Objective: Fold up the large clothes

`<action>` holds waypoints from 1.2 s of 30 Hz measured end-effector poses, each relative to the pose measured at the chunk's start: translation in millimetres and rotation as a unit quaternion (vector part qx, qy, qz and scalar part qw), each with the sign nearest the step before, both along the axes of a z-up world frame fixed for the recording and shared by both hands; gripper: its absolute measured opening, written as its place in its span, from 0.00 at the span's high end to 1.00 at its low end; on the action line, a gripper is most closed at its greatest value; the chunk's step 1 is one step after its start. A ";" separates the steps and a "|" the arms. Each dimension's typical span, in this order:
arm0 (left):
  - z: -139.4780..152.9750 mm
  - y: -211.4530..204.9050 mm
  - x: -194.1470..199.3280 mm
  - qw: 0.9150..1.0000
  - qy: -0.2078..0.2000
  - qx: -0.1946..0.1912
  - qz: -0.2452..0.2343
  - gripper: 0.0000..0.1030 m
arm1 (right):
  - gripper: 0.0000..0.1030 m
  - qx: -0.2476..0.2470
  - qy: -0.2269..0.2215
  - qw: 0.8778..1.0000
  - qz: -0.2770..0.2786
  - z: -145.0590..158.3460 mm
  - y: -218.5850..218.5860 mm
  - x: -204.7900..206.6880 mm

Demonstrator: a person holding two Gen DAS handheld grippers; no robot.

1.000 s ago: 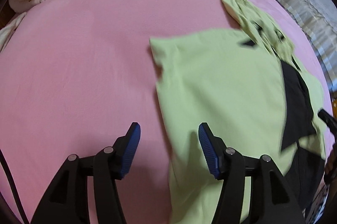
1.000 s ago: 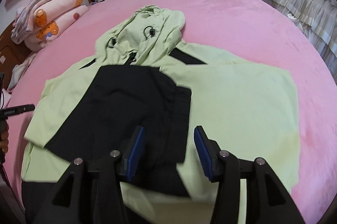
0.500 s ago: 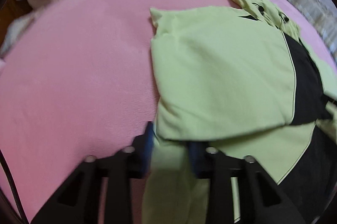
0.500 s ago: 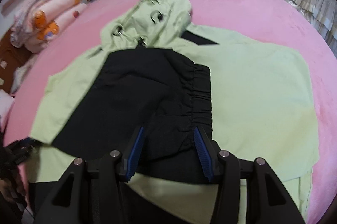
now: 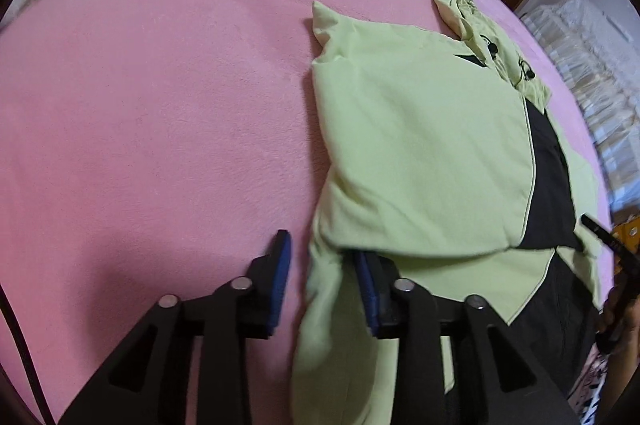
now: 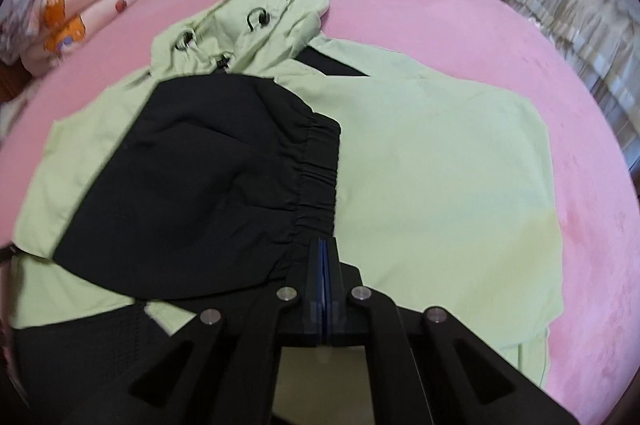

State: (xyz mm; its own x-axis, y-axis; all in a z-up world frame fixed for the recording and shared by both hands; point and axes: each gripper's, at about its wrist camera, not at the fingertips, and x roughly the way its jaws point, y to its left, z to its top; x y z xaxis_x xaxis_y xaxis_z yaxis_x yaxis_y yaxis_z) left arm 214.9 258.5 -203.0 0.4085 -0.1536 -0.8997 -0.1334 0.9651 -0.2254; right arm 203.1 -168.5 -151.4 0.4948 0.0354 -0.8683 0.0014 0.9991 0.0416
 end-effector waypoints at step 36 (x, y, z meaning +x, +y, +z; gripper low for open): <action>-9.3 -72.9 37.8 0.995 -0.035 0.089 0.020 0.59 | 0.97 0.050 0.017 0.998 0.018 -26.6 15.8 18.8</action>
State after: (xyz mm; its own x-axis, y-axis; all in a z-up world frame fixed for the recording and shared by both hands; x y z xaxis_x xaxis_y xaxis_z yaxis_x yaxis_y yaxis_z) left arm 252.7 185.6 -212.4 0.4735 0.0232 -0.8805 -0.1618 0.9849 -0.0610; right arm 221.9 -152.7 -178.0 0.4628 0.1399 -0.8754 -0.0312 0.9894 0.1416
